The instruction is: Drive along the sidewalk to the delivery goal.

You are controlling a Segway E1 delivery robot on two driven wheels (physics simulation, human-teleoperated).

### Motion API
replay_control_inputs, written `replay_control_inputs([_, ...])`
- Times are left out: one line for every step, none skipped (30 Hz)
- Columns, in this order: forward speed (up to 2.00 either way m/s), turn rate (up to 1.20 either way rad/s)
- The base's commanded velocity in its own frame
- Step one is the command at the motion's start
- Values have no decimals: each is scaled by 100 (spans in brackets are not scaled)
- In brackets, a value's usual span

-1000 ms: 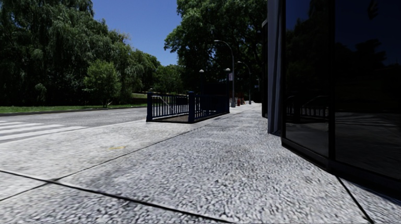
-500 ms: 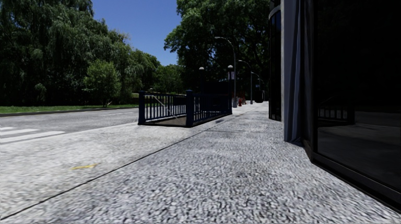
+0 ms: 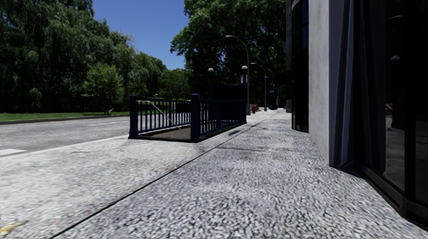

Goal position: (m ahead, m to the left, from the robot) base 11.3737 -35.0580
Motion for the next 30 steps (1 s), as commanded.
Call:
replay_control_inputs([200, -37])
replay_control_inputs([200, -46])
replay_control_inputs([200, -46])
replay_control_inputs([200, -46])
replay_control_inputs([200, -46])
replay_control_inputs([200, -46])
replay_control_inputs([200, -46])
replay_control_inputs([200, -46])
replay_control_inputs([200, -46])
replay_control_inputs([200, -46])
replay_control_inputs([200, -46])
replay_control_inputs([200, -46])
replay_control_inputs([200, -46])
replay_control_inputs([200, -46])
replay_control_inputs([200, -46])
replay_control_inputs([200, -46])
replay_control_inputs([200, -46])
replay_control_inputs([200, -46])
replay_control_inputs([200, -46])
replay_control_inputs([200, -42])
replay_control_inputs([200, 0])
replay_control_inputs([200, 0])
replay_control_inputs([200, 0])
replay_control_inputs([200, 0])
replay_control_inputs([200, 0])
replay_control_inputs([200, 0])
replay_control_inputs([200, 0])
replay_control_inputs([200, 0])
replay_control_inputs([200, 0])
replay_control_inputs([200, 0])
